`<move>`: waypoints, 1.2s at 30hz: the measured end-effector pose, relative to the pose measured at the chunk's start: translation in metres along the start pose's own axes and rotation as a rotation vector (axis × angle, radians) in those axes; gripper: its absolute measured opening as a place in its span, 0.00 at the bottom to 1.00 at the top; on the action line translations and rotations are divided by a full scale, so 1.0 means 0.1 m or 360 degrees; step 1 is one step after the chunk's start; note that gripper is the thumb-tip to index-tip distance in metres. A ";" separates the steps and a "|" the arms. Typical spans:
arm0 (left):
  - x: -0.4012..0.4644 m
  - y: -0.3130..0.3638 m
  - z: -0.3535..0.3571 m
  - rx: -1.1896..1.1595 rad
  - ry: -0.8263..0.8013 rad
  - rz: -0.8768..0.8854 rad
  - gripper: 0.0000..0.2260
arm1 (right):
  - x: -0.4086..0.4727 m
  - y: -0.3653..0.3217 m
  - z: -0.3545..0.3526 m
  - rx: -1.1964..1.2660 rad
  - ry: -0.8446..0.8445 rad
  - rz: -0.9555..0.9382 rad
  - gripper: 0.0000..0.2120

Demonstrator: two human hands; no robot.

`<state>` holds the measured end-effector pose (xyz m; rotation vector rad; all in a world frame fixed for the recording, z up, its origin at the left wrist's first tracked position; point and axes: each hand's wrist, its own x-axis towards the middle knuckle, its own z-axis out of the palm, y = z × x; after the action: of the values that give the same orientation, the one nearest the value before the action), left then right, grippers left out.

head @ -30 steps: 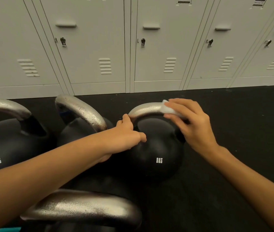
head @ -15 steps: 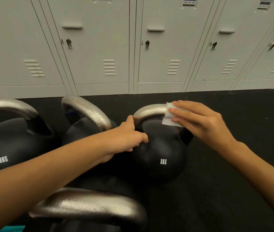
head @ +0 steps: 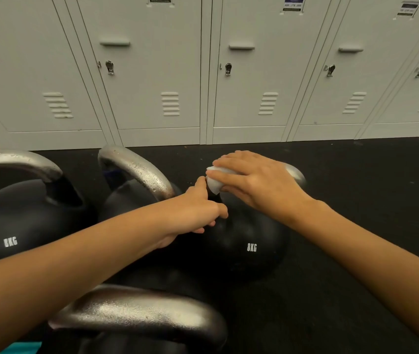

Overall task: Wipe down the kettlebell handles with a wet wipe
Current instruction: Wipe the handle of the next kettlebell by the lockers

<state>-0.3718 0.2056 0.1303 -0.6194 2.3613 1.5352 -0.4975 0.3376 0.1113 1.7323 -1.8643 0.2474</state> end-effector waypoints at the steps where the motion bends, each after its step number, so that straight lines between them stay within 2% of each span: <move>1: 0.00 0.00 0.00 -0.0007 0.0005 -0.0002 0.31 | 0.01 0.00 -0.01 -0.0003 -0.0030 0.0024 0.17; 4: 0.00 0.00 0.01 -0.0008 -0.0010 -0.0012 0.34 | -0.08 0.04 -0.12 0.0043 -0.0074 0.0280 0.21; 7: 0.02 -0.01 0.00 0.0019 -0.0004 -0.0020 0.37 | -0.17 0.05 -0.25 0.0387 -0.0219 0.0872 0.25; 9: 0.02 -0.01 0.00 0.0028 0.0006 -0.0019 0.35 | -0.23 0.10 -0.29 0.0660 -0.0242 0.1145 0.22; 11: 0.01 -0.01 0.01 0.0048 0.0001 -0.0013 0.34 | -0.27 0.17 -0.34 0.0819 -0.0240 0.1281 0.18; 15: 0.00 -0.01 0.00 0.0056 -0.0013 -0.0015 0.32 | -0.18 0.20 -0.41 0.0709 -0.0470 0.1419 0.26; 19: -0.04 0.02 -0.06 -0.0075 0.0002 -0.0030 0.25 | 0.08 0.14 -0.38 0.0503 -0.0688 0.1265 0.24; 22: -0.08 0.01 -0.10 -0.0191 0.0076 0.0007 0.34 | 0.25 0.06 -0.33 0.0410 -0.0776 0.0980 0.21; 24: -0.11 0.00 -0.09 -0.0057 0.0109 0.0022 0.34 | 0.35 -0.01 -0.30 0.0263 -0.0834 0.0704 0.19; 26: -0.16 -0.06 -0.08 0.0136 0.0073 0.0047 0.28 | 0.42 -0.09 -0.26 0.0074 -0.0931 0.0501 0.20; 29: -0.27 -0.12 -0.08 0.0194 -0.0080 -0.0013 0.12 | 0.50 -0.18 -0.19 -0.0238 -0.1060 0.0263 0.21; 30: -0.30 -0.13 -0.09 0.0201 -0.0114 -0.0028 0.10 | 0.54 -0.21 -0.18 -0.0320 -0.1115 0.0180 0.21; 34: -0.32 -0.17 -0.15 0.0346 -0.0173 -0.0105 0.11 | 0.73 -0.40 -0.04 -0.0606 -0.1391 -0.0122 0.19; 36: -0.33 -0.17 -0.15 0.0380 -0.0217 -0.0090 0.08 | 0.74 -0.49 0.02 -0.0756 -0.1492 -0.0270 0.16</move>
<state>-0.3339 0.1932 0.1368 -0.5042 2.3537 1.2066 -0.4504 0.2663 0.1365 1.7586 -2.0774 -1.1634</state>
